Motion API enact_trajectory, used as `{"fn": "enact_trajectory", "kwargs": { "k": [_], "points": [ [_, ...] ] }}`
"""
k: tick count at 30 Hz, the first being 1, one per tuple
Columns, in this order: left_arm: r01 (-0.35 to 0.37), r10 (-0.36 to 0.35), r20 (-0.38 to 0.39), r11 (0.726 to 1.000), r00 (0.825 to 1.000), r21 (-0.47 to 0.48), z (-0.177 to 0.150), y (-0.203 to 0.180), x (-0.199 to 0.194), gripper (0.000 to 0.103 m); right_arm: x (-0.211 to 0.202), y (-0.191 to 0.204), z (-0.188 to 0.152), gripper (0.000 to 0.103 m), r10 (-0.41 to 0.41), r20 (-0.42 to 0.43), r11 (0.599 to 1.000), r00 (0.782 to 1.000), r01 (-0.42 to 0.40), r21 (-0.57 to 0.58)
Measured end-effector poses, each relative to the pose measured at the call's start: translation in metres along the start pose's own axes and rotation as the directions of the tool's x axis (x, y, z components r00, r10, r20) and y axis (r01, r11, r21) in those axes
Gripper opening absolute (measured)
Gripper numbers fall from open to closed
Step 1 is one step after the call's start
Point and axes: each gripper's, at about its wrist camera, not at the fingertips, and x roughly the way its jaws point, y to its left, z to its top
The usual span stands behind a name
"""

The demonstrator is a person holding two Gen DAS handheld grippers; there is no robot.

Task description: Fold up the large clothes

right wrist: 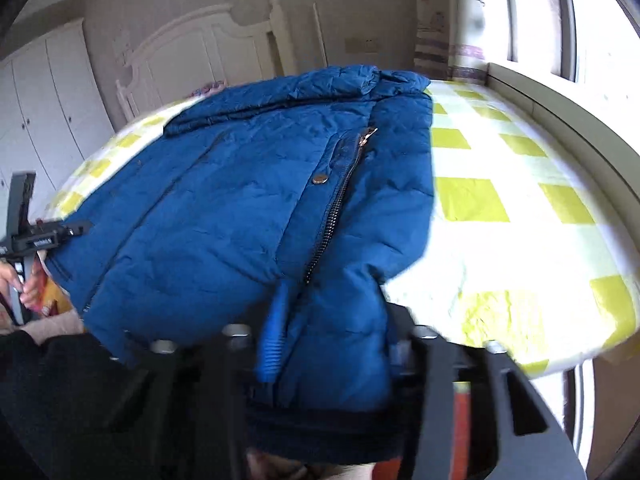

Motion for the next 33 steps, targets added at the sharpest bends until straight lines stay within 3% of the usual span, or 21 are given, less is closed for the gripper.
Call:
{"fn": "enact_trajectory", "kwargs": {
  "k": [3, 5, 8, 11, 14, 15, 16, 17, 18, 20, 21, 23, 24, 25, 26, 27, 28, 29, 30, 32, 33],
  "points": [
    [0.069, -0.066, 0.057, 0.996, 0.996, -0.06, -0.002, 0.007, -0.026, 0.013, -0.027, -0.002, -0.004, 0.02, 0.055, 0.043, 0.998, 0.998, -0.056, 0.035],
    [0.125, -0.112, 0.128, 0.987, 0.985, -0.096, -0.002, 0.015, -0.055, 0.011, -0.053, 0.0, -0.003, 0.018, 0.106, 0.099, 0.992, 0.989, -0.112, 0.056],
    [0.29, -0.244, 0.305, 0.95, 0.921, -0.116, -0.005, 0.028, -0.122, 0.01, -0.105, 0.007, 0.005, 0.015, 0.184, 0.233, 0.978, 0.955, -0.202, 0.058],
    [0.369, -0.302, 0.427, 0.926, 0.852, -0.082, -0.004, 0.031, -0.167, 0.009, -0.165, 0.02, 0.025, 0.015, 0.23, 0.396, 0.968, 0.889, -0.25, -0.003],
    [0.47, -0.364, 0.548, 0.881, 0.753, -0.06, 0.006, 0.042, -0.204, 0.009, -0.206, 0.037, 0.057, 0.015, 0.252, 0.494, 0.966, 0.832, -0.245, -0.081],
    [0.501, -0.373, 0.583, 0.863, 0.722, -0.068, 0.016, 0.049, -0.214, 0.01, -0.214, 0.042, 0.074, 0.015, 0.253, 0.508, 0.967, 0.823, -0.231, -0.107],
    [0.534, -0.382, 0.599, 0.841, 0.704, -0.091, 0.028, 0.058, -0.217, 0.011, -0.215, 0.045, 0.087, 0.015, 0.25, 0.512, 0.968, 0.822, -0.222, -0.117],
    [0.554, -0.383, 0.601, 0.823, 0.702, -0.123, 0.042, 0.065, -0.214, 0.013, -0.209, 0.047, 0.11, 0.015, 0.239, 0.502, 0.971, 0.831, -0.207, -0.12],
    [0.563, -0.375, 0.581, 0.807, 0.722, -0.18, 0.064, 0.077, -0.203, 0.02, -0.199, 0.046, 0.128, 0.015, 0.227, 0.483, 0.974, 0.846, -0.2, -0.108],
    [0.559, -0.374, 0.514, 0.785, 0.772, -0.268, 0.099, 0.093, -0.17, 0.023, -0.154, 0.032, 0.174, 0.016, 0.201, 0.398, 0.978, 0.895, -0.208, -0.026],
    [0.546, -0.371, 0.458, 0.763, 0.808, -0.345, 0.119, 0.105, -0.137, 0.024, -0.115, 0.021, 0.2, 0.016, 0.192, 0.322, 0.977, 0.927, -0.212, 0.026],
    [0.499, -0.368, 0.347, 0.73, 0.863, -0.467, 0.145, 0.127, -0.075, 0.027, -0.051, 0.003, 0.229, 0.018, 0.175, 0.218, 0.972, 0.96, -0.204, 0.117],
    [0.46, -0.367, 0.278, 0.698, 0.888, -0.549, 0.155, 0.145, -0.031, 0.03, -0.024, -0.004, 0.235, 0.019, 0.17, 0.165, 0.968, 0.972, -0.196, 0.154],
    [0.439, -0.367, 0.246, 0.675, 0.897, -0.593, 0.156, 0.155, -0.009, 0.032, 0.013, -0.02, 0.241, 0.021, 0.17, 0.091, 0.956, 0.981, -0.186, 0.225],
    [0.401, -0.371, 0.197, 0.63, 0.908, -0.665, 0.152, 0.172, 0.026, 0.036, 0.042, -0.039, 0.24, 0.026, 0.192, 0.047, 0.93, 0.98, -0.197, 0.311],
    [0.393, -0.378, 0.187, 0.597, 0.907, -0.699, 0.143, 0.181, 0.042, 0.042, 0.057, -0.05, 0.235, 0.036, 0.229, 0.028, 0.904, 0.973, -0.223, 0.365],
    [0.399, -0.383, 0.2, 0.561, 0.902, -0.726, 0.132, 0.194, 0.055, 0.055, 0.077, -0.073, 0.225, 0.038, 0.301, 0.029, 0.848, 0.953, -0.282, 0.449],
    [0.396, -0.373, 0.21, 0.543, 0.904, -0.741, 0.123, 0.203, 0.062, 0.061, 0.084, -0.088, 0.219, 0.046, 0.344, 0.055, 0.807, 0.937, -0.325, 0.493],
    [0.379, -0.338, 0.221, 0.532, 0.915, -0.757, 0.112, 0.216, 0.064, 0.072, 0.087, -0.106, 0.21, 0.066, 0.365, 0.093, 0.765, 0.926, -0.355, 0.537],
    [0.324, -0.256, 0.218, 0.521, 0.942, -0.79, 0.097, 0.241, 0.059, 0.08, 0.078, -0.132, 0.188, 0.097, 0.322, 0.146, 0.734, 0.935, -0.344, 0.585],
    [0.309, -0.23, 0.217, 0.524, 0.949, -0.794, 0.094, 0.247, 0.056, 0.08, 0.073, -0.145, 0.182, 0.097, 0.275, 0.16, 0.74, 0.948, -0.315, 0.594]
  ]
}}
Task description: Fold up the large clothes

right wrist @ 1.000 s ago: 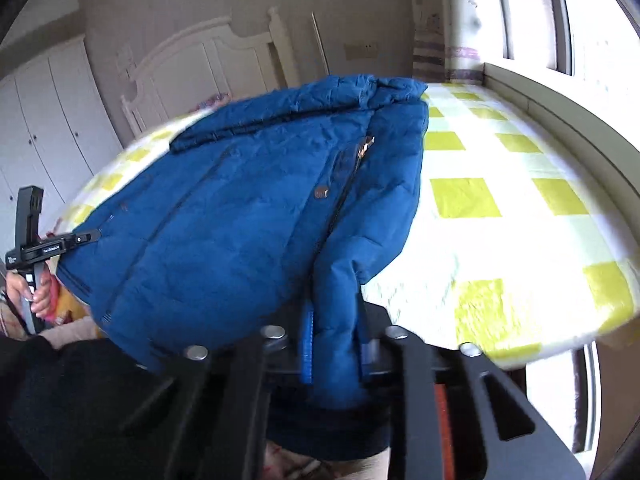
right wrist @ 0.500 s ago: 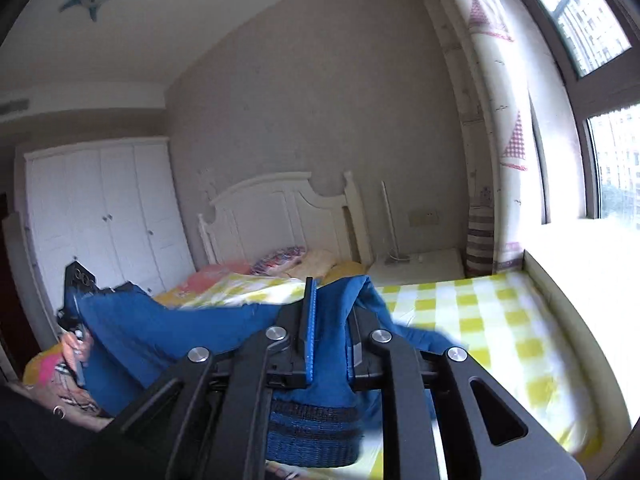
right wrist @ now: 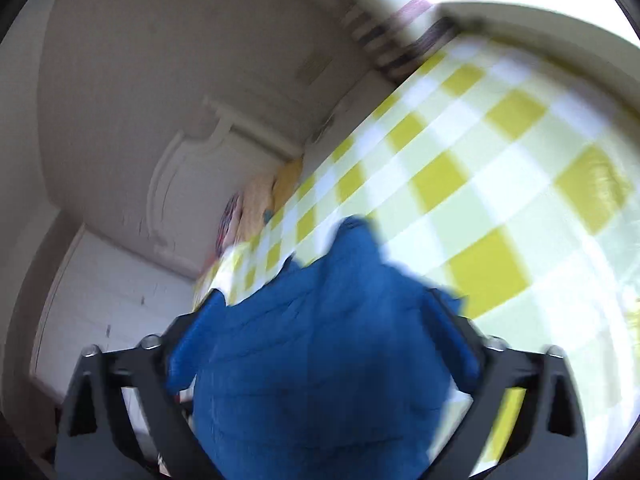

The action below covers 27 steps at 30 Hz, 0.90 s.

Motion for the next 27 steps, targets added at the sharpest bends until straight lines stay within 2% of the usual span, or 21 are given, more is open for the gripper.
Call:
{"fn": "enact_trajectory", "kwargs": {
  "k": [2, 3, 5, 6, 9, 11, 14, 16, 17, 19, 20, 21, 23, 24, 25, 26, 27],
  "points": [
    [-0.027, 0.025, 0.04, 0.998, 0.999, 0.051, 0.009, -0.003, -0.013, 0.08, -0.006, -0.008, 0.0, 0.097, -0.052, 0.002, 0.998, 0.999, 0.052, -0.028],
    [-0.069, 0.061, 0.071, 0.991, 0.996, 0.115, 0.012, -0.013, -0.018, 0.082, -0.006, -0.009, 0.001, 0.097, -0.076, 0.001, 0.996, 0.997, 0.076, -0.046],
    [-0.102, 0.084, 0.096, 0.974, 0.992, 0.204, 0.011, -0.032, -0.019, 0.092, -0.002, 0.0, -0.004, 0.097, -0.109, -0.001, 0.989, 0.994, 0.109, -0.1],
    [-0.105, 0.083, 0.09, 0.958, 0.992, 0.267, 0.008, -0.047, -0.015, 0.098, 0.003, 0.008, -0.006, 0.097, -0.116, -0.009, 0.983, 0.993, 0.114, -0.141],
    [-0.099, 0.1, 0.02, 0.911, 0.995, 0.401, 0.0, -0.079, 0.009, 0.099, 0.017, 0.029, -0.02, 0.097, -0.134, -0.035, 0.961, 0.99, 0.121, -0.249],
    [-0.136, 0.158, -0.005, 0.865, 0.987, 0.483, -0.011, -0.098, 0.029, 0.099, 0.032, 0.055, -0.03, 0.097, -0.23, -0.026, 0.901, 0.973, 0.203, -0.383],
    [-0.247, 0.28, 0.045, 0.749, 0.959, 0.614, -0.026, -0.122, 0.064, 0.099, 0.061, 0.083, -0.036, 0.097, -0.348, 0.007, 0.773, 0.938, 0.291, -0.563],
    [-0.285, 0.331, 0.064, 0.68, 0.942, 0.676, -0.031, -0.132, 0.084, 0.099, 0.078, 0.094, -0.035, 0.097, -0.397, 0.019, 0.71, 0.918, 0.32, -0.627],
    [-0.295, 0.356, 0.065, 0.644, 0.932, 0.706, -0.03, -0.139, 0.098, 0.099, 0.089, 0.095, -0.032, 0.097, -0.414, 0.009, 0.694, 0.91, 0.322, -0.645],
    [-0.303, 0.394, 0.054, 0.605, 0.918, 0.737, -0.027, -0.145, 0.113, 0.1, 0.109, 0.089, -0.023, 0.097, -0.423, -0.04, 0.704, 0.905, 0.3, -0.644],
    [-0.299, 0.406, 0.039, 0.6, 0.913, 0.742, -0.025, -0.145, 0.119, 0.1, 0.121, 0.084, -0.017, 0.097, -0.419, -0.083, 0.728, 0.904, 0.28, -0.626],
    [-0.292, 0.424, 0.01, 0.606, 0.906, 0.74, -0.021, -0.143, 0.135, 0.1, 0.134, 0.076, -0.013, 0.097, -0.419, -0.126, 0.751, 0.899, 0.266, -0.604],
    [-0.286, 0.446, -0.041, 0.638, 0.894, 0.716, -0.017, -0.135, 0.151, 0.097, 0.153, 0.059, -0.008, 0.095, -0.434, -0.171, 0.777, 0.885, 0.271, -0.568],
    [-0.293, 0.457, -0.044, 0.64, 0.889, 0.71, -0.017, -0.129, 0.155, 0.074, 0.156, 0.052, -0.008, 0.062, -0.408, -0.179, 0.799, 0.895, 0.256, -0.543],
    [-0.324, 0.467, -0.013, 0.632, 0.884, 0.704, -0.018, -0.127, 0.153, 0.041, 0.153, 0.051, -0.008, 0.049, -0.367, -0.175, 0.821, 0.914, 0.23, -0.523],
    [-0.318, 0.436, 0.006, 0.646, 0.9, 0.694, -0.02, -0.128, 0.143, 0.019, 0.139, 0.056, -0.01, 0.03, -0.343, -0.105, 0.817, 0.934, 0.241, -0.524],
    [-0.267, 0.357, 0.006, 0.688, 0.934, 0.675, -0.02, -0.133, 0.124, 0.008, 0.119, 0.069, -0.012, 0.022, -0.309, -0.035, 0.804, 0.951, 0.241, -0.544]
  ]
}}
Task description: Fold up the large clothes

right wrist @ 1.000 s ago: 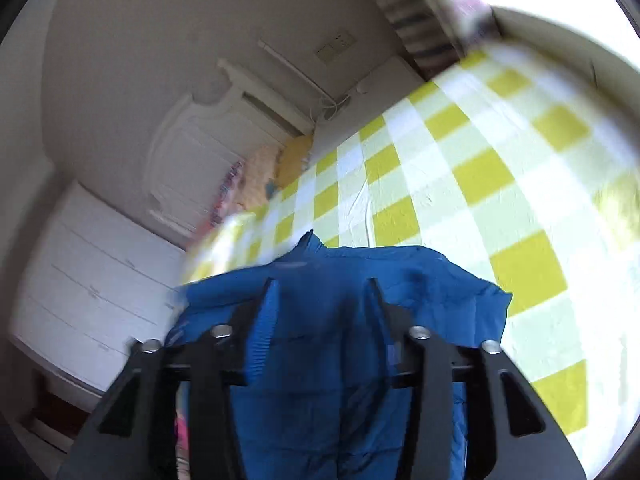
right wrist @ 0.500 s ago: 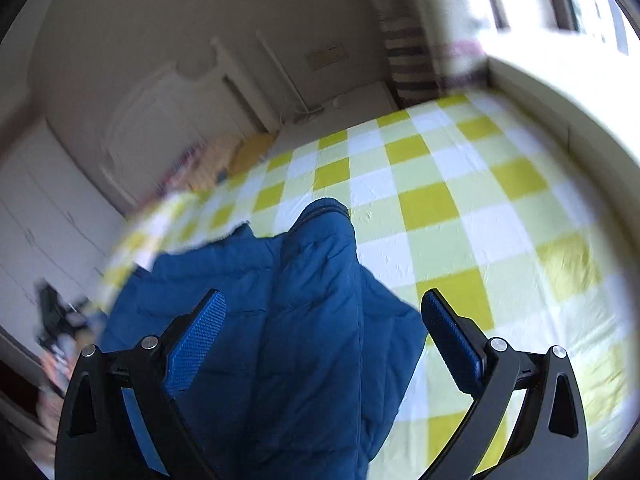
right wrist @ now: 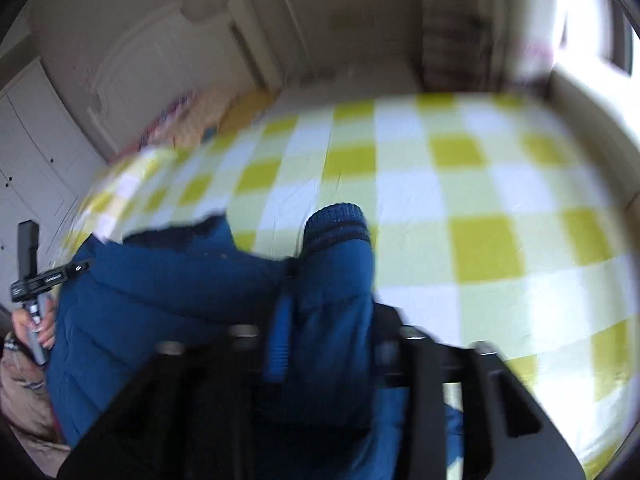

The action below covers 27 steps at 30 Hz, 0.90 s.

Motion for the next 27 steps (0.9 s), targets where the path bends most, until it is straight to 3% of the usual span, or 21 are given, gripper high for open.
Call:
{"fn": "enact_trajectory", "kwargs": {
  "k": [3, 6, 9, 12, 14, 16, 17, 18, 19, 21, 22, 23, 25, 27],
  "points": [
    [0.098, -0.091, 0.148, 0.994, 0.985, -0.044, 0.004, 0.001, -0.059, 0.008, -0.055, 0.017, 0.008, 0.02, 0.04, 0.129, 0.999, 0.991, -0.035, -0.037],
    [0.101, -0.093, 0.22, 0.995, 0.971, -0.026, 0.014, -0.003, -0.089, 0.008, -0.085, 0.029, 0.022, 0.02, 0.046, 0.207, 0.997, 0.977, -0.032, -0.07],
    [0.07, -0.056, 0.176, 0.995, 0.983, -0.076, 0.021, 0.006, -0.06, 0.009, -0.059, 0.022, 0.032, 0.02, 0.034, 0.181, 0.999, 0.983, -0.03, -0.025],
    [-0.012, 0.02, 0.065, 0.993, 0.998, -0.118, 0.012, 0.021, 0.005, 0.012, 0.018, 0.008, 0.02, 0.02, -0.062, 0.02, 0.998, 0.998, 0.062, 0.003],
    [-0.07, 0.071, 0.009, 0.99, 0.997, -0.123, -0.001, 0.026, 0.033, 0.031, 0.058, -0.008, 0.0, 0.023, -0.068, -0.108, 0.997, 0.992, 0.072, 0.033],
    [-0.061, 0.065, 0.016, 0.987, 0.998, -0.151, 0.0, 0.032, 0.031, 0.041, 0.061, -0.024, -0.006, 0.027, -0.05, -0.107, 0.993, 0.993, 0.061, 0.102],
    [-0.079, 0.083, 0.02, 0.985, 0.996, -0.155, 0.001, 0.034, 0.028, 0.047, 0.059, -0.033, -0.005, 0.033, -0.034, -0.115, 0.989, 0.993, 0.05, 0.139],
    [-0.101, 0.106, 0.024, 0.982, 0.994, -0.157, 0.001, 0.036, 0.025, 0.061, 0.056, -0.043, -0.004, 0.046, -0.01, -0.135, 0.982, 0.991, 0.035, 0.183],
    [-0.116, 0.123, 0.036, 0.98, 0.992, -0.165, 0.002, 0.04, 0.019, 0.07, 0.049, -0.049, -0.003, 0.053, -0.008, -0.145, 0.976, 0.989, 0.039, 0.212],
    [-0.07, 0.087, 0.084, 0.98, 0.993, -0.185, -0.003, 0.047, -0.005, 0.073, 0.017, -0.054, -0.001, 0.079, 0.025, -0.101, 0.969, 0.995, 0.0, 0.246],
    [-0.016, 0.04, 0.124, 0.982, 0.991, -0.19, -0.011, 0.051, -0.027, 0.077, -0.003, -0.054, -0.003, 0.084, 0.046, -0.067, 0.971, 0.997, -0.029, 0.238],
    [0.012, 0.015, 0.144, 0.983, 0.989, -0.184, -0.016, 0.05, -0.04, 0.087, -0.028, -0.052, -0.006, 0.09, 0.065, -0.024, 0.974, 0.998, -0.058, 0.217],
    [0.072, -0.047, 0.207, 0.991, 0.977, -0.115, -0.044, 0.049, -0.088, 0.1, -0.091, -0.05, -0.028, 0.091, 0.089, 0.078, 0.986, 0.993, -0.099, 0.132],
    [0.076, -0.067, 0.22, 0.997, 0.973, -0.032, -0.076, 0.042, -0.117, 0.1, -0.133, -0.047, -0.058, 0.091, 0.095, 0.118, 0.993, 0.989, -0.102, 0.061]
  ]
}}
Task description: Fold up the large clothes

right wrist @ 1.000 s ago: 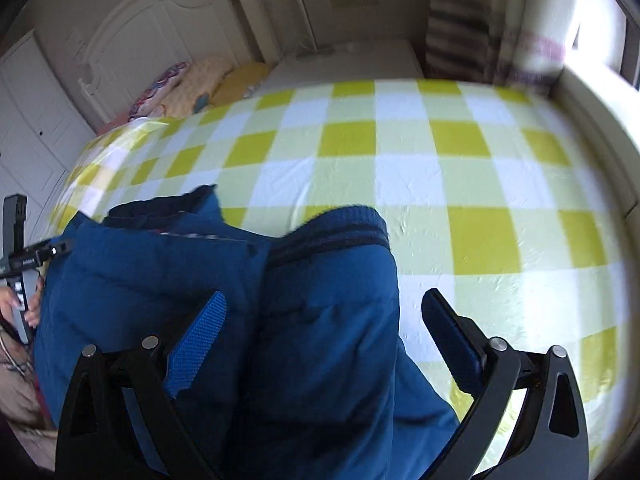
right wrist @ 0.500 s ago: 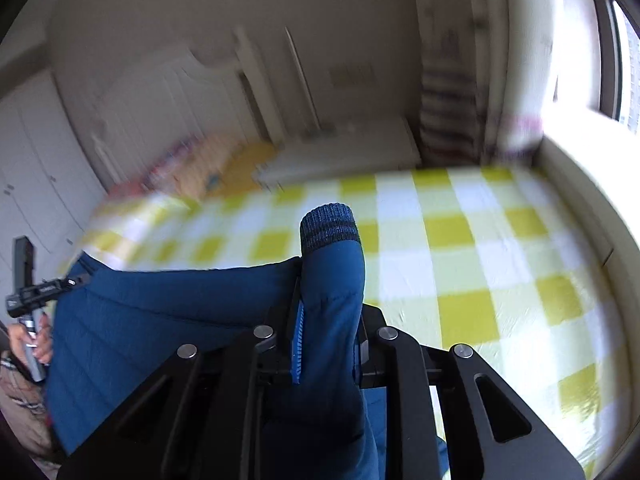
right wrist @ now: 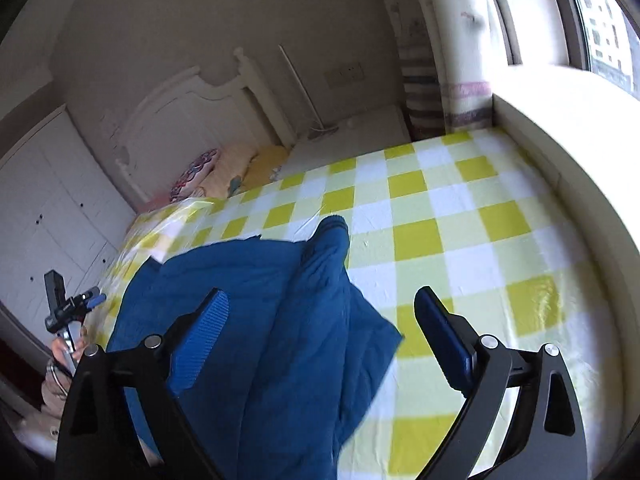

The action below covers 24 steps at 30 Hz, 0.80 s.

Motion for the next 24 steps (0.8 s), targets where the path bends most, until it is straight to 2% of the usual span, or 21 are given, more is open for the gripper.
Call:
{"fn": "enact_trajectory", "kwargs": {
  "k": [1, 4, 8, 11, 12, 13, 14, 15, 16, 17, 20, 22, 24],
  "points": [
    [0.008, -0.008, -0.015, 0.999, 1.0, 0.031, -0.014, -0.004, -0.012, 0.1, -0.013, 0.005, -0.008, 0.091, 0.002, -0.003, 1.0, 1.0, -0.002, -0.018],
    [0.035, -0.028, -0.09, 0.997, 0.996, 0.069, -0.062, -0.007, -0.033, 0.1, -0.033, 0.008, -0.063, 0.091, 0.01, -0.066, 0.999, 0.998, -0.013, -0.05],
    [0.058, -0.046, -0.17, 0.996, 0.984, 0.064, -0.114, -0.008, -0.037, 0.1, -0.027, 0.011, -0.13, 0.091, 0.047, -0.135, 0.998, 0.99, -0.053, -0.038],
    [0.093, -0.086, -0.196, 0.995, 0.977, 0.028, -0.133, -0.006, -0.029, 0.1, -0.012, 0.013, -0.149, 0.089, 0.121, -0.137, 0.992, 0.983, -0.125, -0.015],
    [0.091, -0.085, -0.174, 0.996, 0.981, 0.024, -0.136, -0.008, -0.028, 0.099, -0.01, 0.017, -0.151, 0.073, 0.146, -0.132, 0.989, 0.98, -0.149, -0.013],
    [0.121, -0.116, -0.166, 0.992, 0.979, 0.021, -0.137, -0.012, -0.027, 0.081, -0.005, 0.021, -0.152, 0.069, 0.151, -0.126, 0.988, 0.98, -0.155, -0.02],
    [0.133, -0.129, -0.164, 0.991, 0.978, 0.015, -0.138, -0.014, -0.026, 0.075, -0.003, 0.025, -0.152, 0.056, 0.12, -0.103, 0.992, 0.987, -0.124, -0.037],
    [0.119, -0.115, -0.137, 0.993, 0.984, 0.017, -0.137, -0.019, -0.029, 0.059, -0.004, 0.028, -0.149, 0.039, 0.108, -0.08, 0.993, 0.991, -0.112, -0.047],
    [0.111, -0.108, -0.121, 0.994, 0.987, 0.021, -0.135, -0.022, -0.032, 0.045, -0.012, 0.033, -0.145, 0.032, 0.089, -0.043, 0.994, 0.995, -0.092, -0.061],
    [0.107, -0.104, -0.103, 0.994, 0.989, 0.023, -0.134, -0.024, -0.038, 0.041, -0.018, 0.035, -0.141, 0.026, 0.08, -0.024, 0.994, 0.996, -0.082, -0.074],
    [0.124, -0.122, -0.067, 0.992, 0.99, 0.033, -0.133, -0.032, -0.052, 0.037, -0.043, 0.048, -0.138, 0.022, 0.031, 0.012, 0.989, 0.999, -0.029, -0.142],
    [0.09, -0.082, -0.093, 0.993, 0.992, 0.082, -0.142, -0.038, -0.047, 0.038, -0.044, 0.047, -0.144, 0.022, 0.011, -0.007, 0.988, 1.0, -0.012, -0.157],
    [0.104, -0.098, -0.126, 0.994, 0.987, 0.044, -0.148, -0.028, -0.036, 0.04, -0.033, 0.035, -0.155, 0.022, 0.013, -0.055, 0.995, 0.998, -0.018, -0.102]
  ]
}}
